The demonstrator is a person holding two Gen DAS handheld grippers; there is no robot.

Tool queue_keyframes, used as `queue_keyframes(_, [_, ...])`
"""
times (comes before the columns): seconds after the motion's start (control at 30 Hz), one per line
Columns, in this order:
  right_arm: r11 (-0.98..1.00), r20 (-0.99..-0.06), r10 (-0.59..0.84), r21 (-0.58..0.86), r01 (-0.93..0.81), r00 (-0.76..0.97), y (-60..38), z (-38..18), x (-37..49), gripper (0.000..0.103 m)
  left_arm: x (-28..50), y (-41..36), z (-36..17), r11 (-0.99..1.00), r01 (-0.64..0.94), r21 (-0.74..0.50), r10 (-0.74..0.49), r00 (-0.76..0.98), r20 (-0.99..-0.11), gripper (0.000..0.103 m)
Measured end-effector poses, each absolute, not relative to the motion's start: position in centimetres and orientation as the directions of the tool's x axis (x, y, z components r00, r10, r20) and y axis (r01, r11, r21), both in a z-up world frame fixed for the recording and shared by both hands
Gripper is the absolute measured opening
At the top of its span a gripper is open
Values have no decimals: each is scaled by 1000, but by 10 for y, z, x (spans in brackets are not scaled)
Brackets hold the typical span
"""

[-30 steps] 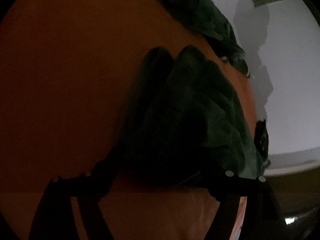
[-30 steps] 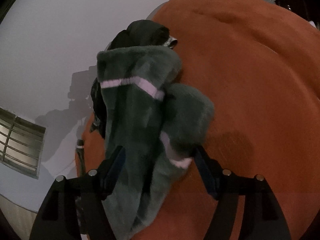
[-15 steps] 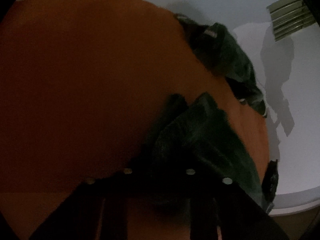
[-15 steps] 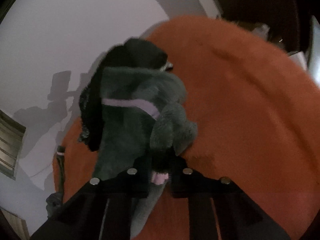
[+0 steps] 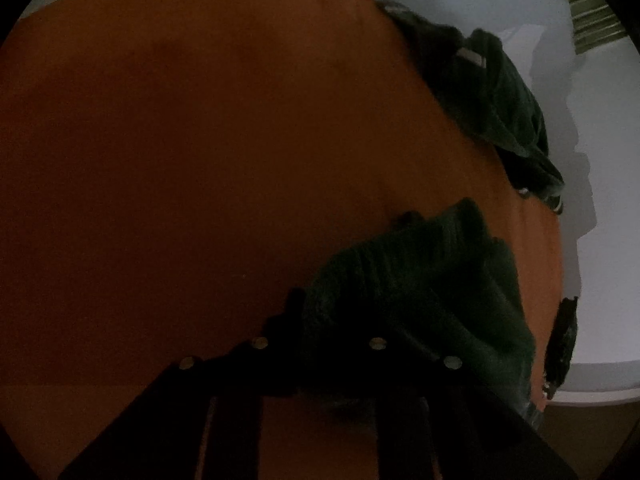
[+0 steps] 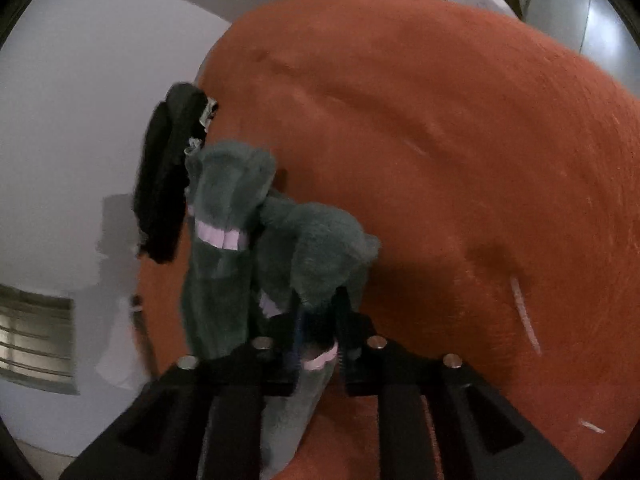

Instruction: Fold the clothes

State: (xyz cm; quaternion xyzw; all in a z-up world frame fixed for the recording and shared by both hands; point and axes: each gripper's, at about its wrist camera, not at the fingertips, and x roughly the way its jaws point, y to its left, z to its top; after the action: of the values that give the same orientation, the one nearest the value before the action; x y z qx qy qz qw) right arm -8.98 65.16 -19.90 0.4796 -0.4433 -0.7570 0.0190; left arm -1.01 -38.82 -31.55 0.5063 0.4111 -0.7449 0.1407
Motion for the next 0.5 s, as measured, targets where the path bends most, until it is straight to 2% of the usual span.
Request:
queue_keyframes(0.03, [-619,-712,-440,682,-390,-547,658,-194,-87,37,-10,-390,-317,-608,633,-480,217,-449,-867,28])
queue_keyframes(0.07, [-638,-715,-416,669,-381,-562,663,-186,-86,57,-11,-392,-319,-588,643,-491,227,-452,-863,38])
queue_keyframes(0.1, [-646,-710,-405,668,-369,-576,667,-179,-86,71,-9,-394,-323,-561,659,-501,237,-452,-860,44])
queue_keyframes(0.13, [-643,-696,-414,680,-353,-586,670,-173,-87,73,-5,-395,-326,-530,676,-512,246,-456,-856,50])
queue_keyframes(0.23, [-649,-676,-428,692,-317,-600,674,-154,-98,73,0,-397,-330,-488,687,-538,258,-475,-841,56])
queue_keyframes(0.37, [-716,-700,-439,651,-251,-563,663,-147,-142,73,-9,-397,-333,-515,695,-502,243,-443,-863,56])
queue_keyframes(0.4, [-720,-709,-462,651,-242,-533,658,-151,-158,73,-11,-397,-334,-522,697,-492,239,-435,-868,54])
queue_keyframes(0.47, [-671,-710,-541,687,-277,-451,648,-168,-182,73,-17,-394,-334,-547,698,-462,222,-412,-884,32])
queue_keyframes(0.5, [-649,-703,-557,700,-298,-442,643,-174,-186,73,-22,-392,-333,-554,698,-455,219,-405,-888,29])
